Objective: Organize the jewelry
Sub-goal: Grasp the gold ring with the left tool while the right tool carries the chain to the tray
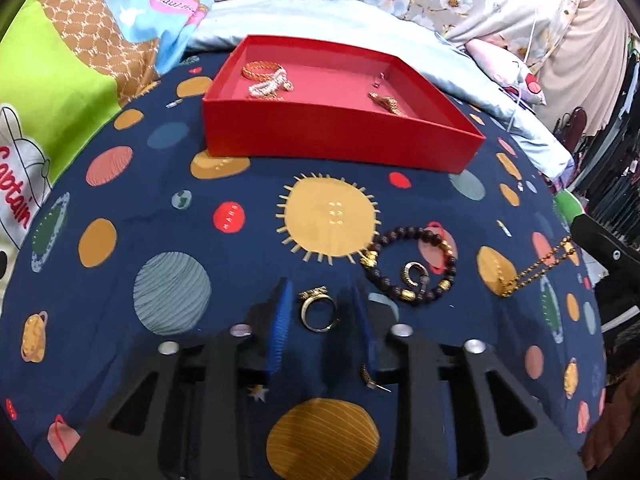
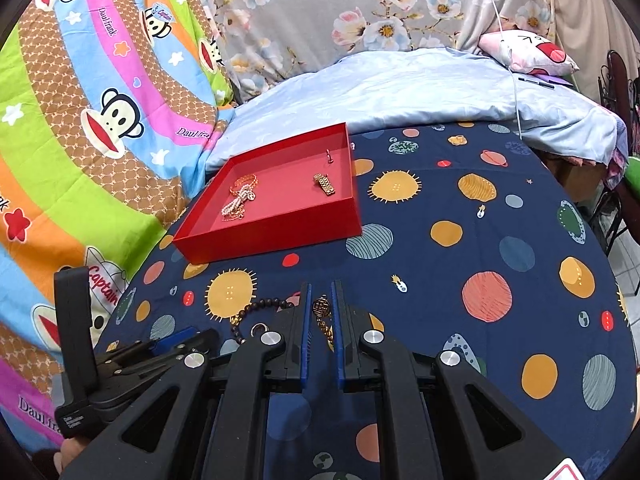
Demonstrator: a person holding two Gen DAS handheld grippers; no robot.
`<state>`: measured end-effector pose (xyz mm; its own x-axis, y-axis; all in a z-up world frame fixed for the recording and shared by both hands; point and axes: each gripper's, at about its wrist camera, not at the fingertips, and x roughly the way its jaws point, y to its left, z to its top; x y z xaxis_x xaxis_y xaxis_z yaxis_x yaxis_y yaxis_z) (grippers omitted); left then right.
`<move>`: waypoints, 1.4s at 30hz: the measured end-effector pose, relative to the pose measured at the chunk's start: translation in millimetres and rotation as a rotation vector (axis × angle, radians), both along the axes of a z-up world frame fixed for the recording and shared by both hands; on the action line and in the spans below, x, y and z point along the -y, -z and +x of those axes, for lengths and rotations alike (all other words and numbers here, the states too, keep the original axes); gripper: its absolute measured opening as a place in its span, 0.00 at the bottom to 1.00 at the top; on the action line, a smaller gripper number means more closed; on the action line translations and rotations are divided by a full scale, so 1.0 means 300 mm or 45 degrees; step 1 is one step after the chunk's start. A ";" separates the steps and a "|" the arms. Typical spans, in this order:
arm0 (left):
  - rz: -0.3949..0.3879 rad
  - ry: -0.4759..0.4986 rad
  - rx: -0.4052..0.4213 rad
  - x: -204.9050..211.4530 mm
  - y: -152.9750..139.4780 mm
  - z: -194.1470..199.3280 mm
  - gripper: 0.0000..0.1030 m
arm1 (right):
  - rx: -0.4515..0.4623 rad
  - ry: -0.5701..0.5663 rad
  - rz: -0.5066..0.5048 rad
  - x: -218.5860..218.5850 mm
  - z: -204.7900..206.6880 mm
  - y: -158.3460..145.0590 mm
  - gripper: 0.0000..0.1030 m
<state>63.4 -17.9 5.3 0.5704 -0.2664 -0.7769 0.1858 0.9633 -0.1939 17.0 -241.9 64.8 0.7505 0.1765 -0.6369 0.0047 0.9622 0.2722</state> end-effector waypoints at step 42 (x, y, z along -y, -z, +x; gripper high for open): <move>-0.061 -0.006 0.232 -0.044 -0.296 0.478 0.13 | 0.052 -0.109 0.118 0.008 0.579 -0.120 0.09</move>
<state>206.6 -4.6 94.2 0.7016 -0.2975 -0.6475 0.2175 0.9547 -0.2029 190.6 -244.4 100.8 0.7552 0.2976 -0.5840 -0.0895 0.9294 0.3580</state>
